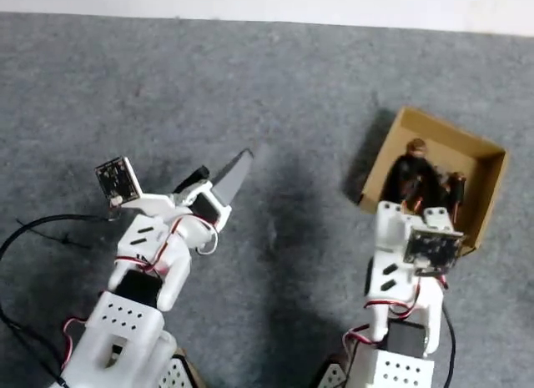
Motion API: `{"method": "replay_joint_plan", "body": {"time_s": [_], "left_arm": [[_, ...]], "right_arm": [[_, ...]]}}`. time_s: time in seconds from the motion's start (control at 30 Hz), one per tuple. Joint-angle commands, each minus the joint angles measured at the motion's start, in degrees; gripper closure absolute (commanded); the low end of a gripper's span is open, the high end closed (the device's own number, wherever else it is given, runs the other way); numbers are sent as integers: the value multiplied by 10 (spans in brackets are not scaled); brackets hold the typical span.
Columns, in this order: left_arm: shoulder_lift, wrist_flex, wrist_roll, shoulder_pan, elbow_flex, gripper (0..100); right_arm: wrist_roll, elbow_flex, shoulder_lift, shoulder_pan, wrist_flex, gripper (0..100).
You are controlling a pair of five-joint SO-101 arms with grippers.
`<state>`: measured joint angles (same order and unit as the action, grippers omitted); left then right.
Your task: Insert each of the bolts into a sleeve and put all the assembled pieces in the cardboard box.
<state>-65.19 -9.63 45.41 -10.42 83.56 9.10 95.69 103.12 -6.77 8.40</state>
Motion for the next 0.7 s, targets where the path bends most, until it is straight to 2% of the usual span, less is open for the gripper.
{"method": "replay_joint_plan", "body": {"time_s": [0.0,0.1,0.27,0.37,0.5,0.6,0.67], "left_arm": [[-8,-1,-15,16,0,681],[-8,-1,-23,29,0,681],[-8,1,-25,44,10,681],[-8,1,-45,51,14,681],[-8,1,-56,58,22,681],[-8,2,-56,61,24,681],[-8,2,-56,61,26,681]], "right_arm": [[-3,30,-66,-12,-34,994],[-5,-58,-200,-14,-40,994],[-5,-281,-530,-16,-36,994],[-25,-406,-712,-42,-27,994],[-90,-556,-875,-70,83,994],[-102,-644,-948,-71,160,994],[-103,-683,-971,-70,176,989]]}}
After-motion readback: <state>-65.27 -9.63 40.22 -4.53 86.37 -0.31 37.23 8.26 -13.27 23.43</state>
